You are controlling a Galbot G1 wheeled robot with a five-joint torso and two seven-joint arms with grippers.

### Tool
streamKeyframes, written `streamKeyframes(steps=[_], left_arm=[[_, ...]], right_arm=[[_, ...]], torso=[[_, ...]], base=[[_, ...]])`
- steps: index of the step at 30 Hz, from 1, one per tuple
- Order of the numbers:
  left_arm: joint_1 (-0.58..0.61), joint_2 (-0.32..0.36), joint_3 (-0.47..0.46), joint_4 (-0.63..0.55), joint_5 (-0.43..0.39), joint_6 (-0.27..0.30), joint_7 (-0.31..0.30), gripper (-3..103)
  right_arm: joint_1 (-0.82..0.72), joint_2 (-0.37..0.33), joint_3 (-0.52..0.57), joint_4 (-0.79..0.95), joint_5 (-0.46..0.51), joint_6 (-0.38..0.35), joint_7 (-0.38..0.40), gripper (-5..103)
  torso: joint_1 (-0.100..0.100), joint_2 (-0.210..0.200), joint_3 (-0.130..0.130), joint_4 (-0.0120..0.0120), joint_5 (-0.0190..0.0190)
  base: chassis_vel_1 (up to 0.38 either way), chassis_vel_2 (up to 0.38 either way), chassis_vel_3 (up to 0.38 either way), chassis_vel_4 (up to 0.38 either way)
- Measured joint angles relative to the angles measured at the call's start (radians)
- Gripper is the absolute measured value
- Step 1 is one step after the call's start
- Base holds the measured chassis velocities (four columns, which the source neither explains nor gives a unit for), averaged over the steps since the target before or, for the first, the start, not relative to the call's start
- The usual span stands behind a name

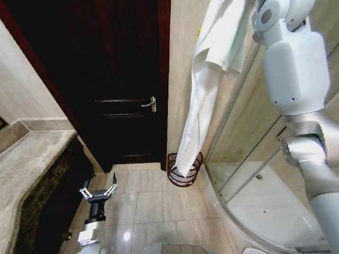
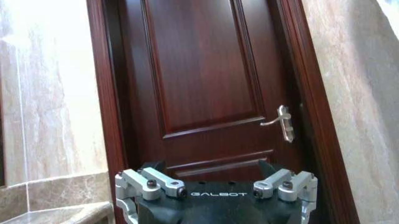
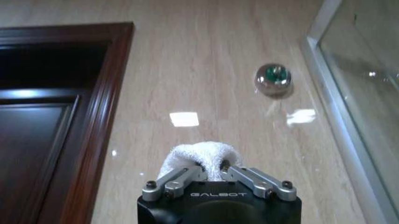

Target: Discard the used towel into the hamper.

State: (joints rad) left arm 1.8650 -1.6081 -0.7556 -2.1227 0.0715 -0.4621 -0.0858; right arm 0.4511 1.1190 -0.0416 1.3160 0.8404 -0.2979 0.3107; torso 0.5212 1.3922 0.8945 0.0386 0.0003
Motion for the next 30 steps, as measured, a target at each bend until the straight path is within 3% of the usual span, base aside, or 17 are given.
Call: streamKeyframes(steps=[15,30], left_arm=[[0.006,0.0,-0.002,0.011,-0.006,-0.021,-0.006,100],[0.009,0.0,0.005,0.012,0.002,-0.029,-0.001,100]], right_arm=[[-0.056,0.031,-0.023,-0.056,-0.08,0.047,-0.038,5],[-0.256,-0.026,0.017,0.027,-0.113,0.071,-0.055,5]], torso=[[-0.001,0.0,0.0,0.0002,-0.0003],[-0.008,-0.015,-0.009,0.0001,-0.0002]], base=[[-0.004,0.002,0.002,-0.003],[0.0,0.0,0.0,0.0]])
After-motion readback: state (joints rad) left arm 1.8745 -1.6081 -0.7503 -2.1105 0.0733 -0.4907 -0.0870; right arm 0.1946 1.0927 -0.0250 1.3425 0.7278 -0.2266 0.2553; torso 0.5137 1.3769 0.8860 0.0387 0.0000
